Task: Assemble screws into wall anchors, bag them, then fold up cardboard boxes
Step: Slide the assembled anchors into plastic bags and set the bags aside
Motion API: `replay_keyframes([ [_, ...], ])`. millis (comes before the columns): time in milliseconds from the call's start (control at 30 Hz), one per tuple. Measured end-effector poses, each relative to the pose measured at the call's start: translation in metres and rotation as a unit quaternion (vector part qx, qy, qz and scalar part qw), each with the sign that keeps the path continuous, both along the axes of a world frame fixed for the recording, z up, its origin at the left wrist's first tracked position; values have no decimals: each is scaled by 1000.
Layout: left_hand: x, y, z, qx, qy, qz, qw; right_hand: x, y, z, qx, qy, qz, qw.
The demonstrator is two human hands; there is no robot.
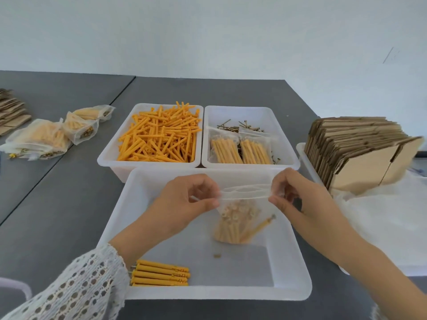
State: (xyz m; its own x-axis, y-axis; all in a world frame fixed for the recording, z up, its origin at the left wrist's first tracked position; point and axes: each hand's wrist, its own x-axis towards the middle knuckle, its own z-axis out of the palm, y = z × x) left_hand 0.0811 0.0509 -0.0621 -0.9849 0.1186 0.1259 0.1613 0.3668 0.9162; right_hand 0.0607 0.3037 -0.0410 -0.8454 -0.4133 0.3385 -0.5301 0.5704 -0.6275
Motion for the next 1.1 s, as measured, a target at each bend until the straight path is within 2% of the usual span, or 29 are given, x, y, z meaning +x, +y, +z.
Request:
replay_keyframes([
  [167, -10, 14, 7, 23, 43, 34, 998, -6, 8, -13, -103, -101, -69, 987],
  [267, -11, 19, 7, 22, 54, 51, 997, -8, 11, -20, -132, -144, -92, 976],
  [533, -7, 18, 8, -114, 133, 57, 983, 1, 5, -28, -221, -102, -109, 964],
  [667, -3, 19, 8, -138, 164, 55, 975, 7, 3, -31, -244, -105, -106, 958],
  [867, 0, 22, 6, -181, 173, 62, 966, 14, 5, -29, -221, -72, -112, 966],
  [1100, 0, 19, 3, -186, 191, 58, 962, 23, 10, -28, -227, -107, -124, 960],
])
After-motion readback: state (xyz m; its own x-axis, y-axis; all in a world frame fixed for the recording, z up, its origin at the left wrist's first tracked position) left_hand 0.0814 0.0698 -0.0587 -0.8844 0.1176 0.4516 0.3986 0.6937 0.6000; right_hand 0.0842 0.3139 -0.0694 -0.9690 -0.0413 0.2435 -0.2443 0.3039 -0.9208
